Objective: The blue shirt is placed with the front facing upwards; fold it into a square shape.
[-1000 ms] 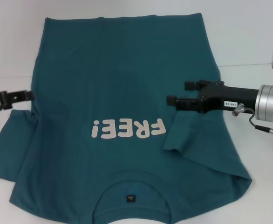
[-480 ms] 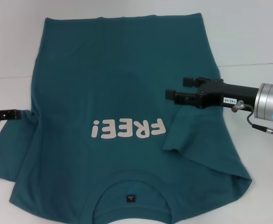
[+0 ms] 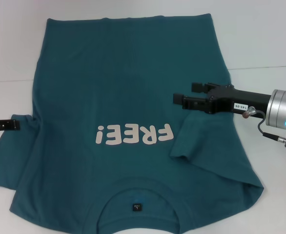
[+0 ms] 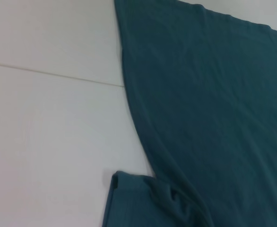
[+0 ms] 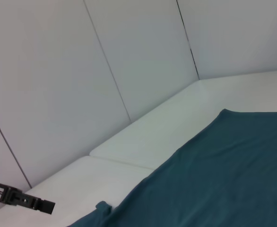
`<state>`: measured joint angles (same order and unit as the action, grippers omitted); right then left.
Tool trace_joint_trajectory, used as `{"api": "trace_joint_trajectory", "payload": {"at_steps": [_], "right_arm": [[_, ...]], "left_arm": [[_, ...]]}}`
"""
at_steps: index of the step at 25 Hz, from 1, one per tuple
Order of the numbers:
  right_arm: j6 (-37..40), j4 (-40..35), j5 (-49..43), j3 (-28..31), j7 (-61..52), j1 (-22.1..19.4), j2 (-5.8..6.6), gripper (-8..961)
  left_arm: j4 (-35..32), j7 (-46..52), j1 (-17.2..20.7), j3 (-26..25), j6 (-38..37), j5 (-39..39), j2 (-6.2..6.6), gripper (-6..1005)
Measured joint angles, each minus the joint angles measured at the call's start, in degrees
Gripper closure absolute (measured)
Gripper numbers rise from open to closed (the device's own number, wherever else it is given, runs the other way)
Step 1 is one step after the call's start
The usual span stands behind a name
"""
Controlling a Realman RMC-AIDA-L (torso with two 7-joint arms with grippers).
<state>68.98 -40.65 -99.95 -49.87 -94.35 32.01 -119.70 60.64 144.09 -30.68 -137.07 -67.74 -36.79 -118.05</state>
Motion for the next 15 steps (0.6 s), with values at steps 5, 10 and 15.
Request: {"api": "trace_joint_trajectory", "payload": {"at_steps": [5, 10, 15], "right_arm": [[0.0, 0.6, 1.5, 0.0, 0.2, -0.3, 0.0, 11], [0.0, 1.1, 1.6, 0.0, 0.4, -0.3, 0.0, 11], [-0.1, 1.3, 1.6, 0.0, 0.5, -0.2, 0.0, 11]], "left_arm": [[-0.7, 0.3, 0.2, 0.6, -0.2, 0.1, -0.06, 157], [-0.8, 0.1, 0.4, 1.0, 0.4, 1.3, -0.41, 157], [-0.2, -0.1, 0.5, 0.3, 2.0, 1.2, -1.17, 157]]}}
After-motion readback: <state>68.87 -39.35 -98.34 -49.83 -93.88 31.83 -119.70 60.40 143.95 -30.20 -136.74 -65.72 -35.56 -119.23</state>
